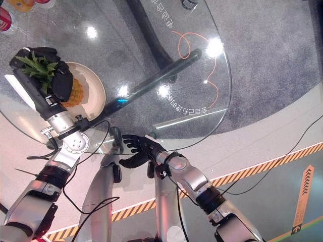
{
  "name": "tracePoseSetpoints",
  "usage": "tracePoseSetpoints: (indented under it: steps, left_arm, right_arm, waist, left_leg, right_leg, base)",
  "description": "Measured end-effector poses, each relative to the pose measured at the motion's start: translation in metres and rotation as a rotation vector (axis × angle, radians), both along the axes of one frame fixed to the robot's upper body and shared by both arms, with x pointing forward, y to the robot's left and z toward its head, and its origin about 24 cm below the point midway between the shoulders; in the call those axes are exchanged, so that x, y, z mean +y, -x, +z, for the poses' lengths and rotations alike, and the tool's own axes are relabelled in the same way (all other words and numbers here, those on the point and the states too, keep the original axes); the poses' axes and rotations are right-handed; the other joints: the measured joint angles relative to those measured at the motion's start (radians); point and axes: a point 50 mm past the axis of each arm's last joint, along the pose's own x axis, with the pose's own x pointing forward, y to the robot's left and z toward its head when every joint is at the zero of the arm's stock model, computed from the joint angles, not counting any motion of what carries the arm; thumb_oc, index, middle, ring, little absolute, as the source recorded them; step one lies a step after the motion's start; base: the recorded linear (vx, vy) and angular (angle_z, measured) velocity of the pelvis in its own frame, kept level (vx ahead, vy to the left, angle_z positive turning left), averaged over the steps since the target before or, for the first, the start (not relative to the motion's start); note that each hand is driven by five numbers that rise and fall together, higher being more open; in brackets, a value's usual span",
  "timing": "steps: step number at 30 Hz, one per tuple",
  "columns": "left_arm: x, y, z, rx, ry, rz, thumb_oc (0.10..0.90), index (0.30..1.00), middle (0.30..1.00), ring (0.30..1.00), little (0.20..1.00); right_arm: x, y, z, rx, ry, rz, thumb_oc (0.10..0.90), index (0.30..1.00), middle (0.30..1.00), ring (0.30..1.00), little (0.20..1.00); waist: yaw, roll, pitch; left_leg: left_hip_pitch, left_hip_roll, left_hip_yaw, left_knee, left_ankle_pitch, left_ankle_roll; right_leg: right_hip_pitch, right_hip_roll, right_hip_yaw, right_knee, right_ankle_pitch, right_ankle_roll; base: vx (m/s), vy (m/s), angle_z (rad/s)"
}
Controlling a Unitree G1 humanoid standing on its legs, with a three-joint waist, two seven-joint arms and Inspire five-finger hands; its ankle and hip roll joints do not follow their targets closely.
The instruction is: Pick up the fruit to the plate
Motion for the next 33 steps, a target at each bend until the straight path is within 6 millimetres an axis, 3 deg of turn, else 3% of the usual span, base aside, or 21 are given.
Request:
tracePoseSetpoints:
  steps: [7,9,11,12,33]
  left_arm:
    - [-0.002,-0.002,0.001,-0.008,0.032,-0.023,0.1,0.3,0.3,0.3,0.2]
    - [-0.001,-0.002,0.002,-0.014,0.039,-0.028,0.399,0.556,0.556,0.556,0.499]
    - [0.0,-0.002,0.002,-0.012,0.055,-0.036,0.556,0.691,0.691,0.691,0.656]
    - [0.001,-0.002,0.002,-0.014,0.062,-0.037,0.8,0.9,0.9,0.9,0.9]
    - [0.001,-0.008,0.0,0.026,0.113,-0.06,0.8,0.9,0.9,0.9,0.9]
  right_arm:
    - [-0.001,-0.002,0.002,-0.012,0.008,-0.004,0.8,0.9,0.9,0.9,0.9]
    - [-0.003,-0.005,0.003,-0.017,0.014,-0.008,0.8,0.9,0.9,0.9,0.9]
    - [-0.005,-0.006,0.004,-0.025,0.022,-0.012,0.8,0.9,0.9,0.9,0.9]
    - [-0.005,-0.007,0.005,-0.027,0.023,-0.011,0.8,0.9,0.9,0.9,0.9]
    - [-0.006,-0.011,0.01,-0.049,0.031,-0.012,0.8,0.9,0.9,0.9,0.9]
  waist:
    - [-0.002,0.005,0.003]
    - [0.0,0.007,0.005]
    - [0.003,0.009,0.006]
    - [0.005,0.01,0.006]
    - [0.024,0.02,0.012]
  left_leg:
    - [0.001,0.005,-0.001,-0.014,0.016,-0.018]
    - [0.001,0.005,-0.003,-0.018,0.015,-0.02]
    - [0.003,0.006,-0.003,-0.024,0.024,-0.026]
    - [0.004,0.007,-0.005,-0.027,0.024,-0.026]
    - [0.022,0.028,-0.026,-0.06,0.063,-0.051]
  right_leg:
    - [-0.012,0.001,-0.003,0.014,-0.004,-0.011]
    - [-0.015,-0.001,-0.001,0.017,-0.006,-0.017]
    - [-0.019,-0.001,-0.002,0.023,-0.008,-0.021]
    - [-0.019,0.001,-0.002,0.024,-0.008,-0.021]
    - [-0.011,0.019,-0.035,0.028,-0.006,-0.048]
  base:
    - [-0.04,0.004,0.01]
    - [-0.04,-0.006,0.01]
    - [0.0,0.0,0.0]
    - [0.0,0.0,0.0]
    - [-0.01,-0.02,0.02]
